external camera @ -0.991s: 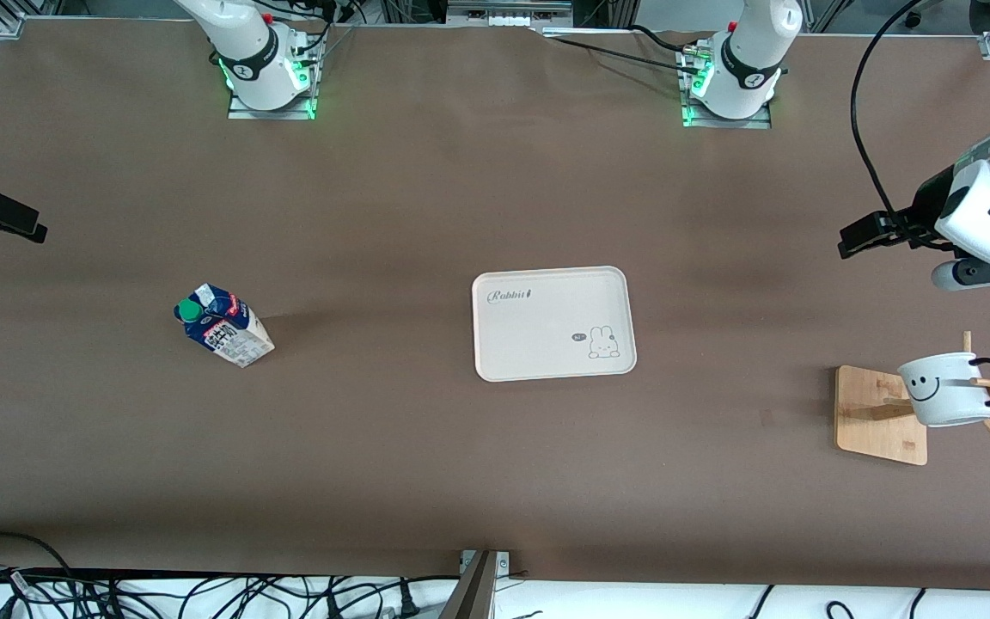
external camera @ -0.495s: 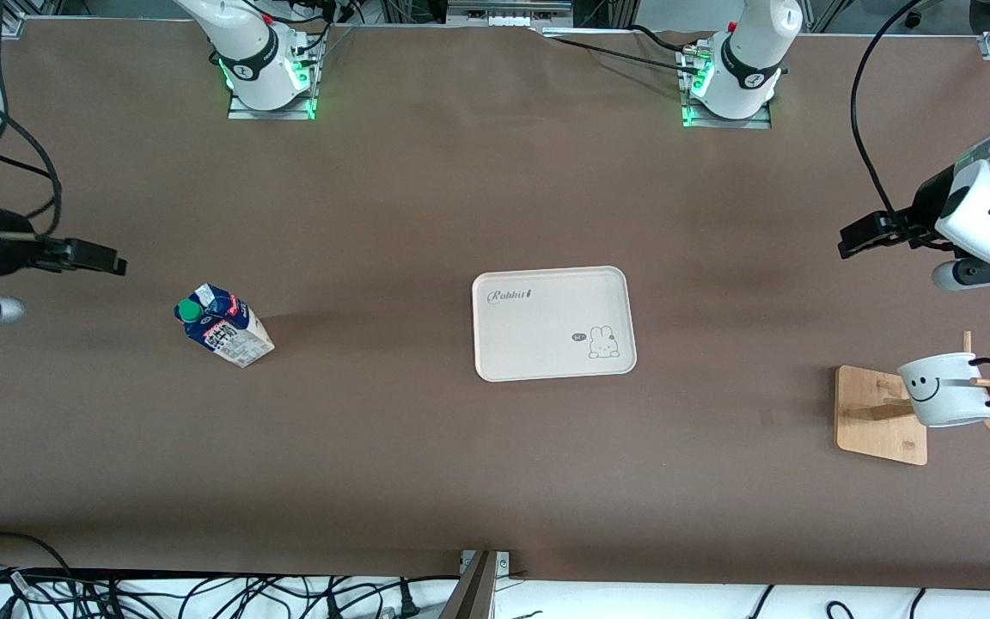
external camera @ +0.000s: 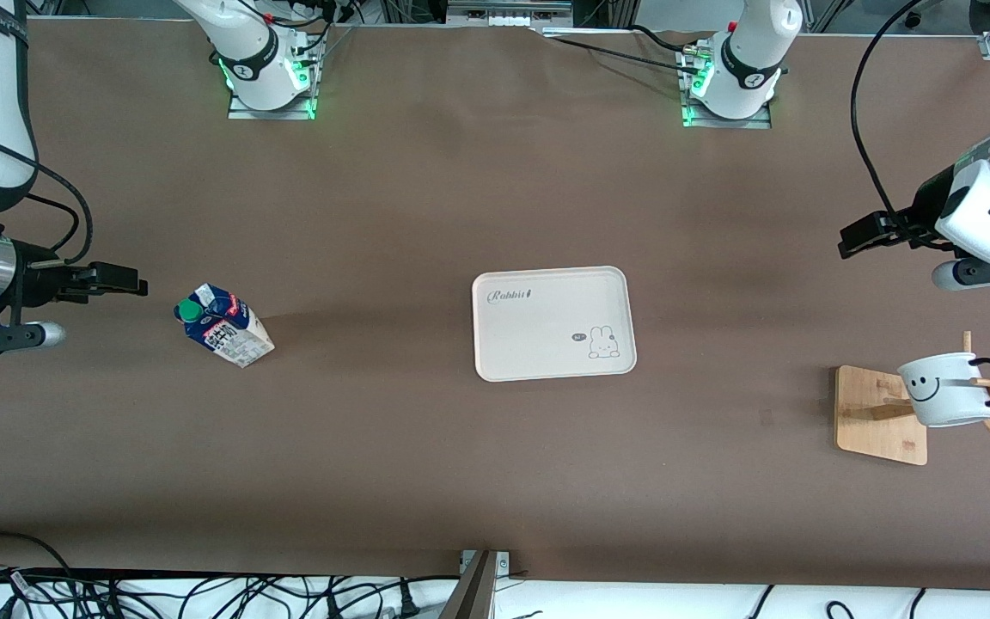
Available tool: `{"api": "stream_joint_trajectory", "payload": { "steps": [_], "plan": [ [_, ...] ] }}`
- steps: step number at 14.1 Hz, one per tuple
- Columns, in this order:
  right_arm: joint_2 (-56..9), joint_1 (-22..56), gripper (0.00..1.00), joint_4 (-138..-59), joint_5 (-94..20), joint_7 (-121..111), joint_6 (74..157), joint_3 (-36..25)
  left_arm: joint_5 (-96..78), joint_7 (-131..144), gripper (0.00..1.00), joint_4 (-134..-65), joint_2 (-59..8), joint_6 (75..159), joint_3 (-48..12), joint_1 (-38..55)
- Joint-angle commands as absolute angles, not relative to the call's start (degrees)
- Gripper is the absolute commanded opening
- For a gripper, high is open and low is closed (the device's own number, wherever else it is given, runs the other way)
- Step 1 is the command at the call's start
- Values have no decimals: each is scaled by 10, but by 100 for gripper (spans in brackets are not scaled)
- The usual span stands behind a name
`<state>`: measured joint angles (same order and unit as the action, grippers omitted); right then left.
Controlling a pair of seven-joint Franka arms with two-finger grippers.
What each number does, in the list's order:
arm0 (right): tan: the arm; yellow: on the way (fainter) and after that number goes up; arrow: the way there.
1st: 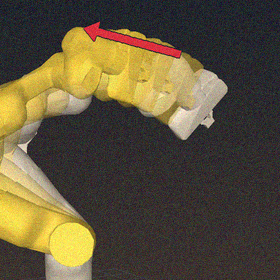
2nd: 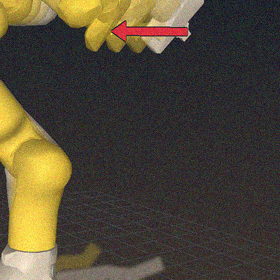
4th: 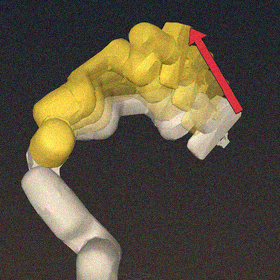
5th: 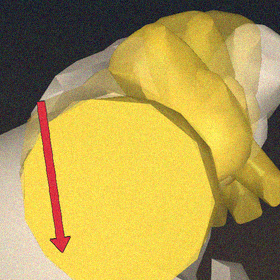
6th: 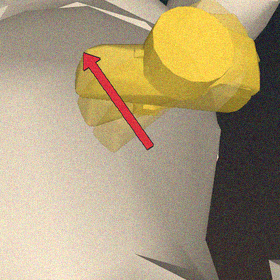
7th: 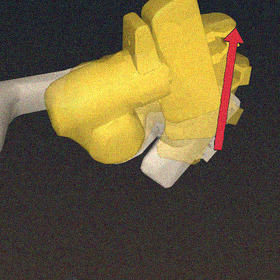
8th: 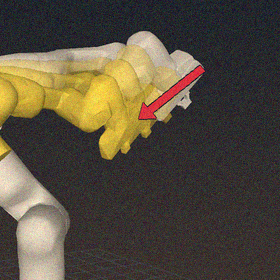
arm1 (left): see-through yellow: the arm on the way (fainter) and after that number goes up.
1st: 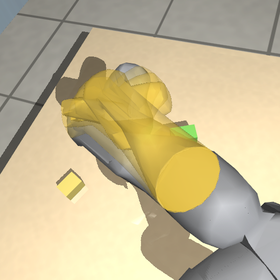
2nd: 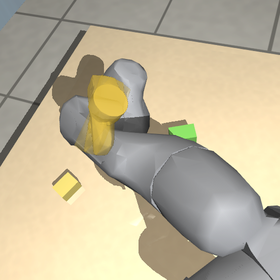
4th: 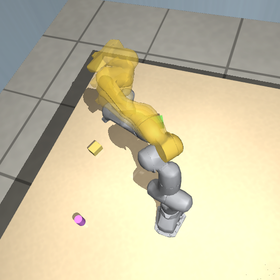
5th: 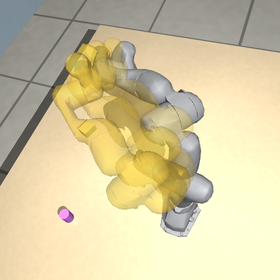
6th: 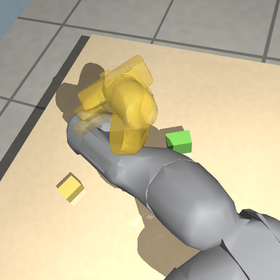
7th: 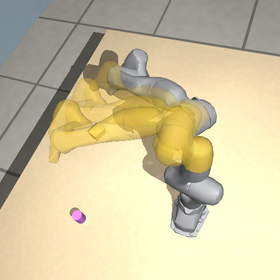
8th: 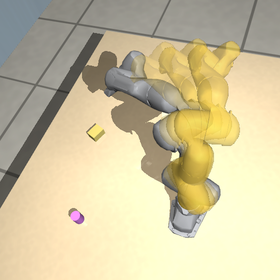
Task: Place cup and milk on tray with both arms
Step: 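Reach the right gripper toward the blue milk carton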
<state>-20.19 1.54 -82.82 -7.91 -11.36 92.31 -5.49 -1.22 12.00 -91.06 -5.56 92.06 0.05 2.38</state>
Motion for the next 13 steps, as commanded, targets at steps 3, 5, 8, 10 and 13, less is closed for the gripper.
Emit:
{"api": "stream_joint_trajectory", "payload": {
  "steps": [3,5,8,10,13],
  "plan": [
    [-205,18,100,-829,-84,-106,927,-54,-11,123,100,-906,-52,920,1,24],
    [-211,19,100,-829,-85,14,925,-53,-11,123,100,-906,-52,920,1,24],
    [-228,25,100,-829,-84,169,922,-54,-11,123,100,-906,-52,920,1,24],
    [-238,22,100,-831,-85,230,920,-54,-11,123,100,-906,-52,920,1,24],
    [-248,11,100,-835,-87,293,922,-55,-11,123,100,-906,-52,920,2,24]
  ]
}}
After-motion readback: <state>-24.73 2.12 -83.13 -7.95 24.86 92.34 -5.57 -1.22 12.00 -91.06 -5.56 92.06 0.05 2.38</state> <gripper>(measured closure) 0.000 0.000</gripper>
